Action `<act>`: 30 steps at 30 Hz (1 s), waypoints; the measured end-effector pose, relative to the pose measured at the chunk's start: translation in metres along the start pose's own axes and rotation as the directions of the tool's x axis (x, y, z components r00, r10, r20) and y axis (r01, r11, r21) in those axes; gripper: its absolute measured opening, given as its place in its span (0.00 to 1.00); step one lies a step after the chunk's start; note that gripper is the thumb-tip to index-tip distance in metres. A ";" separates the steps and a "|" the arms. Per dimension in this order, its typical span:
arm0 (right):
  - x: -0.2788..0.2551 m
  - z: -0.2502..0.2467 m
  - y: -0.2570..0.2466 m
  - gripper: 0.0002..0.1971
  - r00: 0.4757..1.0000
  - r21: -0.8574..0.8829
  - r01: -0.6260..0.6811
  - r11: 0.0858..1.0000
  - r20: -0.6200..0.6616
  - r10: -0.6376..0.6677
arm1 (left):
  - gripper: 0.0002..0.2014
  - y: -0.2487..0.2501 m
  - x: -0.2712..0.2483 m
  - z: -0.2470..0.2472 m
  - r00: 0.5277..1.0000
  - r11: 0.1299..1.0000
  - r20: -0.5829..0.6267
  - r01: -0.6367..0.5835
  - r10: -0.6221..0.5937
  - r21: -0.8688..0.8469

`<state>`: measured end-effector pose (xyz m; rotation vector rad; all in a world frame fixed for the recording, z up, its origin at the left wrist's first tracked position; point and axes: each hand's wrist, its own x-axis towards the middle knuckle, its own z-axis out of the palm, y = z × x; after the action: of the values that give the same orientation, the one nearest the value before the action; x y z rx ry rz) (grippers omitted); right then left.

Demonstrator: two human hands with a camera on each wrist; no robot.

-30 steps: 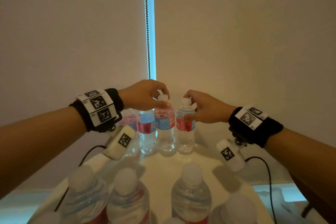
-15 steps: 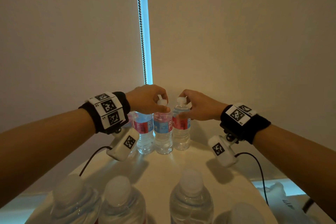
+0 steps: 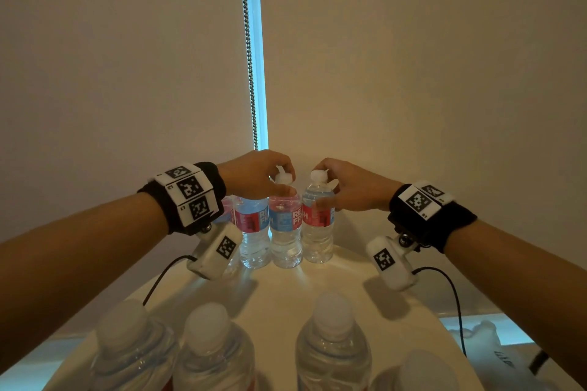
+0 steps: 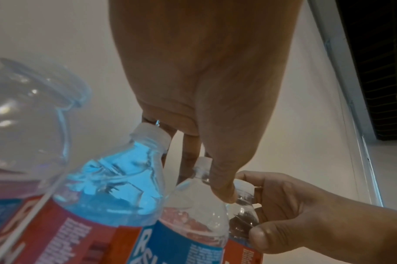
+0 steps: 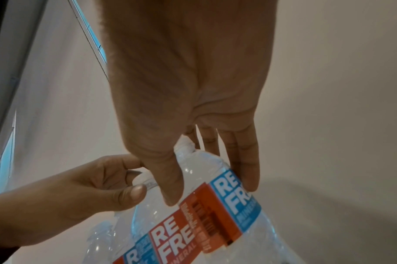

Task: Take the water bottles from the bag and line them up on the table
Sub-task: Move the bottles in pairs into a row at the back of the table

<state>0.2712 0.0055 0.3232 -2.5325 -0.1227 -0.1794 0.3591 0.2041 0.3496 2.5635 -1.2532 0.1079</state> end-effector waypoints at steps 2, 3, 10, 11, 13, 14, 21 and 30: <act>-0.001 0.001 0.000 0.28 1.000 0.003 -0.002 1.000 -0.002 0.002 | 0.20 0.000 -0.001 0.000 1.000 1.000 0.008 0.007 -0.007 0.012; -0.001 0.001 0.000 0.28 1.000 0.000 -0.002 1.000 -0.004 0.002 | 0.20 0.000 -0.001 0.000 1.000 1.000 0.013 0.010 -0.011 0.015; -0.002 0.001 0.000 0.30 1.000 -0.038 -0.001 0.999 -0.028 0.000 | 0.27 -0.001 -0.010 -0.008 1.000 1.000 -0.018 0.009 -0.009 -0.007; -0.003 0.000 0.000 0.32 0.999 -0.071 0.001 0.997 -0.032 -0.003 | 0.27 -0.002 -0.014 -0.012 0.999 1.000 -0.043 0.012 -0.013 -0.019; -0.007 -0.003 -0.001 0.35 0.999 -0.133 -0.012 0.991 -0.046 0.006 | 0.26 -0.003 -0.024 -0.022 0.995 0.999 -0.099 0.014 -0.017 -0.032; -0.010 -0.006 -0.002 0.37 0.998 -0.152 -0.021 0.988 -0.062 0.011 | 0.25 -0.004 -0.031 -0.029 0.991 1.000 -0.130 0.007 -0.011 -0.028; -0.066 -0.039 -0.035 0.24 0.962 -0.058 0.187 0.981 -0.191 -0.195 | 0.22 -0.004 -0.113 -0.083 0.976 0.994 -0.215 -0.009 -0.015 -0.109; -0.139 -0.035 -0.076 0.25 0.831 0.167 0.420 0.892 0.324 -0.452 | 0.25 0.016 -0.241 -0.081 0.993 0.951 -0.113 -0.066 0.033 -0.301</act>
<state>0.1207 0.0412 0.3720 -2.3836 -0.8415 0.1107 0.2021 0.4014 0.3842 2.2342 -1.1914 0.0561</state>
